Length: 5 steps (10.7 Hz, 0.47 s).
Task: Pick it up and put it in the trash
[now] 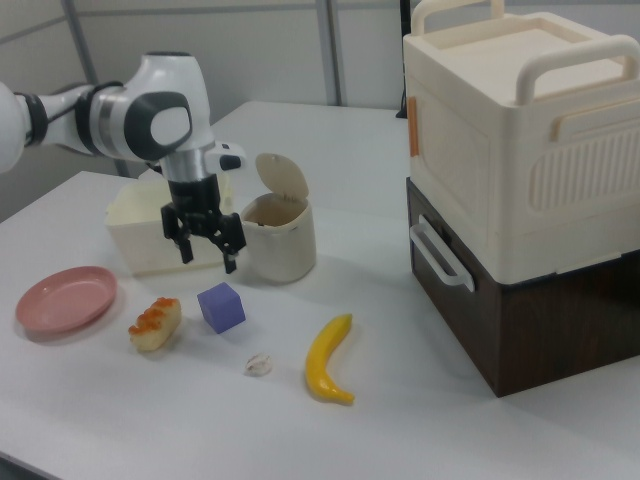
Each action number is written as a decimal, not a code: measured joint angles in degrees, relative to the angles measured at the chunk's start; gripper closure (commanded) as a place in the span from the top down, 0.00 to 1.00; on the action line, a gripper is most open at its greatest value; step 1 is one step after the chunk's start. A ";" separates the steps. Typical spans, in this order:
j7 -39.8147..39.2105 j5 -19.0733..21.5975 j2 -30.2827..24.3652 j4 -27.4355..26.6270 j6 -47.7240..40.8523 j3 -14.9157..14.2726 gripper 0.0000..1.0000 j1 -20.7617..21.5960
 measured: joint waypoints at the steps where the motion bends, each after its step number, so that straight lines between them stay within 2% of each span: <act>1: 0.00 -1.21 0.24 -1.51 2.81 -0.24 1.00 -0.40; 2: -0.67 -3.01 0.42 -2.50 4.30 -0.78 1.00 -1.33; 5: -6.08 -5.73 0.58 -7.29 10.42 -5.45 0.97 -2.84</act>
